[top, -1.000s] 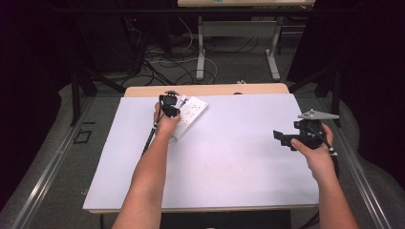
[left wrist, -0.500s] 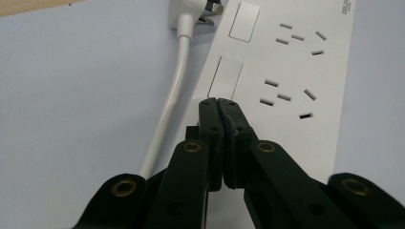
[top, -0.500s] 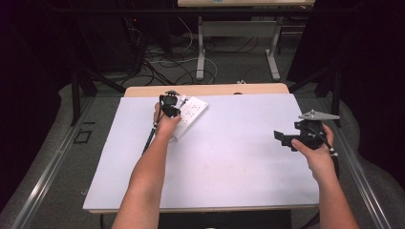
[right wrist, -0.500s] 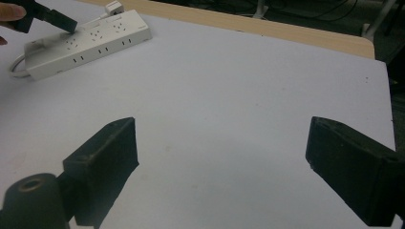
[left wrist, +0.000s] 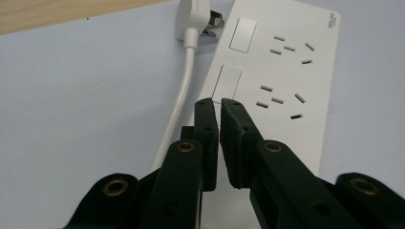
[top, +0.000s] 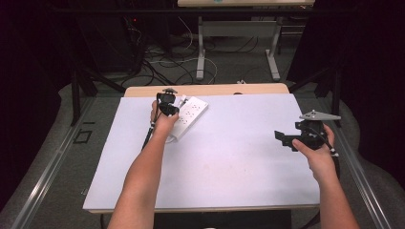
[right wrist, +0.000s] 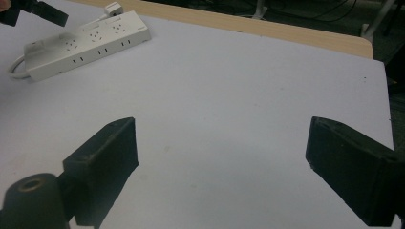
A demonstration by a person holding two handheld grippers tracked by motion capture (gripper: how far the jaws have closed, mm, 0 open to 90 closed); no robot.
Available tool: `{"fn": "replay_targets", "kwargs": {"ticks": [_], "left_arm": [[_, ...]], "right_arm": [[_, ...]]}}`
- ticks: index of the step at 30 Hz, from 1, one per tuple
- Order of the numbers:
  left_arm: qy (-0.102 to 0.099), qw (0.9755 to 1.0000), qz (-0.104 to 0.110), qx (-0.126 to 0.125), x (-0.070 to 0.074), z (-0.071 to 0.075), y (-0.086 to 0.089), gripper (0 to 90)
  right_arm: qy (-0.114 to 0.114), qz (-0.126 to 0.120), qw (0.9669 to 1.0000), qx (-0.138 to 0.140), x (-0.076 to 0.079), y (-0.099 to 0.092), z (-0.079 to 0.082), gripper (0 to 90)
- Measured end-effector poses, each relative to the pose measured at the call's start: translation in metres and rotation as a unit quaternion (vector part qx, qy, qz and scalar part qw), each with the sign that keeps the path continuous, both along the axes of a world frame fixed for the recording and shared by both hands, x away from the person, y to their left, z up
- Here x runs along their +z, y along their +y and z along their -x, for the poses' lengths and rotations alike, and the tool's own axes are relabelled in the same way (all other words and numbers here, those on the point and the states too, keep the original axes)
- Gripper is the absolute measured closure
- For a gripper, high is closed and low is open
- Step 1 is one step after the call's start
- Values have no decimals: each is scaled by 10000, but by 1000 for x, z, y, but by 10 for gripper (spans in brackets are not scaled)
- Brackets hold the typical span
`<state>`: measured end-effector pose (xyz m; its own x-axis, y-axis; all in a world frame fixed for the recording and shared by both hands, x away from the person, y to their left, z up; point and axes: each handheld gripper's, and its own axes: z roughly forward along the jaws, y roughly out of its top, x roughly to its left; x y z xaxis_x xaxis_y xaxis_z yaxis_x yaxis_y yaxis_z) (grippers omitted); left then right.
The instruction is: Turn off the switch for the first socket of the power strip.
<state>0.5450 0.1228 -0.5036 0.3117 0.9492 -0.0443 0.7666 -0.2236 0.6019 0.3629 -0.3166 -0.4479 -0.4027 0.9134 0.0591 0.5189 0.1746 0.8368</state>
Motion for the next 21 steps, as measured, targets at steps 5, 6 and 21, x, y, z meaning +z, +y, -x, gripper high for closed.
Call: {"fn": "replay_targets", "kwargs": {"ticks": [5,6,21], "left_arm": [[4,10000,21,18,6,3,0,838],[-33,10000,33,8,7,4,0,834],[-16,9998,161,-120,21,16,-1,770]], "right_arm": [[-9,9,10000,-34,0,-1,0,100],[-11,6,10000,-36,0,-1,0,100],[-111,53,9999,-20,5,-1,4,100]]}}
